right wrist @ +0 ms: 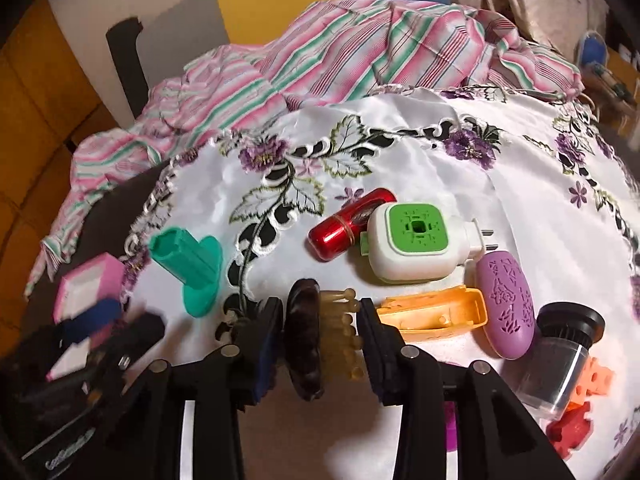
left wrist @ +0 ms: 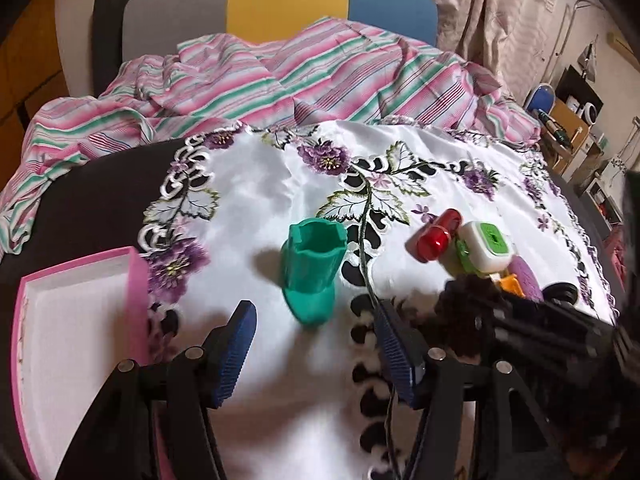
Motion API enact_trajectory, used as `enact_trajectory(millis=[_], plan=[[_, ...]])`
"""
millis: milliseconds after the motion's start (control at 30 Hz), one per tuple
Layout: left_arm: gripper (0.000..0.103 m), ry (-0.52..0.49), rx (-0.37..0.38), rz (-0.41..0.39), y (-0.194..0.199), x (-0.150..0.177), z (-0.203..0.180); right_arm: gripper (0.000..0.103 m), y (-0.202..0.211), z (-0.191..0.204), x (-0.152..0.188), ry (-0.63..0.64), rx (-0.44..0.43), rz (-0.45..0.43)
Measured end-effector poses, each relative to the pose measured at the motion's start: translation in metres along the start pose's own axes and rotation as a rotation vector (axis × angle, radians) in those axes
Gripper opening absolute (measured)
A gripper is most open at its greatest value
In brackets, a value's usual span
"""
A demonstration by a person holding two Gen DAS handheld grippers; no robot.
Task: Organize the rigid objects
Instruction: 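Close the left tool around the green cup and lift it, then carry the green cup into the pink tray and open the left tool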
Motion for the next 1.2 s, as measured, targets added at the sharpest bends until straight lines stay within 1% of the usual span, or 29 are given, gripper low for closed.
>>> enact_trajectory(millis=[100, 167, 300, 400, 467, 500, 567, 700, 900, 967, 1133, 1200], plan=[[0.062, 0.013, -0.026, -0.001, -0.013, -0.005, 0.004, 0.038, -0.004, 0.0, 0.002, -0.008, -0.016, 0.021], [0.062, 0.017, -0.02, -0.009, -0.019, -0.01, 0.004, 0.036, -0.003, 0.0, 0.002, -0.022, -0.039, 0.022], [0.062, -0.003, -0.056, -0.04, -0.026, -0.022, 0.003, 0.036, -0.003, -0.001, 0.002, -0.038, -0.046, 0.025], [0.061, -0.004, -0.101, -0.03, -0.035, -0.027, 0.008, 0.036, -0.002, -0.001, 0.002, -0.04, -0.045, 0.023], [0.047, 0.007, -0.09, -0.005, -0.039, -0.025, 0.011, 0.036, -0.002, -0.002, 0.001, -0.042, -0.048, 0.022], [0.035, 0.01, -0.074, 0.001, -0.04, -0.024, 0.011, 0.036, -0.002, -0.002, 0.001, -0.047, -0.051, 0.022], [0.035, 0.01, -0.064, -0.005, -0.036, -0.022, 0.014, 0.036, -0.002, -0.003, 0.001, -0.058, -0.065, 0.024], [0.035, 0.008, -0.047, -0.036, -0.02, -0.016, 0.021, 0.036, 0.0, -0.002, -0.001, -0.091, -0.122, 0.019], [0.035, 0.036, -0.002, -0.079, 0.014, -0.007, 0.033, 0.036, 0.011, 0.01, -0.007, -0.059, -0.163, -0.044], [0.035, 0.055, 0.018, -0.104, 0.031, -0.004, 0.041, 0.036, 0.013, 0.014, -0.007, -0.037, -0.164, -0.054], [0.035, 0.089, 0.032, -0.156, 0.065, 0.004, 0.063, 0.036, 0.011, 0.017, -0.004, -0.022, -0.165, -0.048], [0.035, 0.09, 0.017, -0.175, 0.078, 0.007, 0.076, 0.036, 0.01, 0.018, -0.003, -0.017, -0.165, -0.046]])
Point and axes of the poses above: each gripper's, at about its wrist camera, not at the fingertips, and y roughly against the way its jaws point, z to its left, x to its underside, the point moved 7 cm from there along -y, roughly the way its jaws point, and after that the axes turned 6 degrees about x, right-handed, at the moved point
